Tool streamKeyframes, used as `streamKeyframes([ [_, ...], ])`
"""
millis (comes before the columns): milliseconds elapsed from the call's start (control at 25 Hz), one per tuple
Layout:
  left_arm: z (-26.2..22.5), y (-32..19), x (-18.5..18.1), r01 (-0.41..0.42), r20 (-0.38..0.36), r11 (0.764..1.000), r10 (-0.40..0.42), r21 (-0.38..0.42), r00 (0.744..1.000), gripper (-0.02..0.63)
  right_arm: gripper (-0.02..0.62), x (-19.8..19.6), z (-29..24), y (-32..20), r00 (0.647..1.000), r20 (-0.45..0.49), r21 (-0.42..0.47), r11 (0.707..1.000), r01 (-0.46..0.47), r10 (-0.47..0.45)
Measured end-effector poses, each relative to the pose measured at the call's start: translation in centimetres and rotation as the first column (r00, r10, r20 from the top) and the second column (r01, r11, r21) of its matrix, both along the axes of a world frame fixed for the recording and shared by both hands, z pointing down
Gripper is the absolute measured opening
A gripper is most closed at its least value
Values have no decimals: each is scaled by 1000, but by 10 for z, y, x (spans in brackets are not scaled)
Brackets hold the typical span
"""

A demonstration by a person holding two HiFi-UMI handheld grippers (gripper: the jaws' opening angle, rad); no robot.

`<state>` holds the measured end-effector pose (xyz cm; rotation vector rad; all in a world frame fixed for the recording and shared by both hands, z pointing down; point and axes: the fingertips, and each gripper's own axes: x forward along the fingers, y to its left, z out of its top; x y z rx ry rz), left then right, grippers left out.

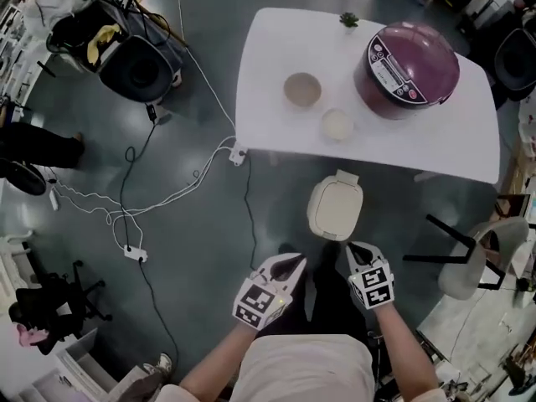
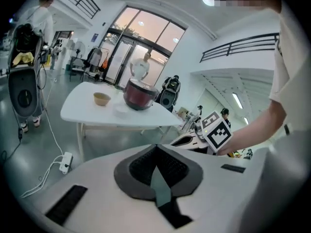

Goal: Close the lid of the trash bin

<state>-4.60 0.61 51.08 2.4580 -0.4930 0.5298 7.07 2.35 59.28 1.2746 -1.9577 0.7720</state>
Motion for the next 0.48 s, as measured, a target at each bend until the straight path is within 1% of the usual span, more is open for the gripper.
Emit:
streamKeyframes([
  [120, -46, 8, 5, -9, -62, 1000, 9, -2, 998, 14, 12, -1, -56, 7, 999, 49, 34, 999, -24, 22],
  [280, -99, 20, 11, -33, -100, 999, 33, 3, 994, 14, 12, 5, -126, 16, 996, 71, 104, 992, -68, 60],
  [360, -123, 26, 14, -36, -107, 999, 39, 28, 994, 14, 12, 12, -158, 22, 995, 70, 144, 986, -86, 77],
  [480, -155, 34, 17, -32, -112, 995, 42, 90, 993, 14, 12, 24, -203, 34, 995, 60, 213, 972, -96, 85],
])
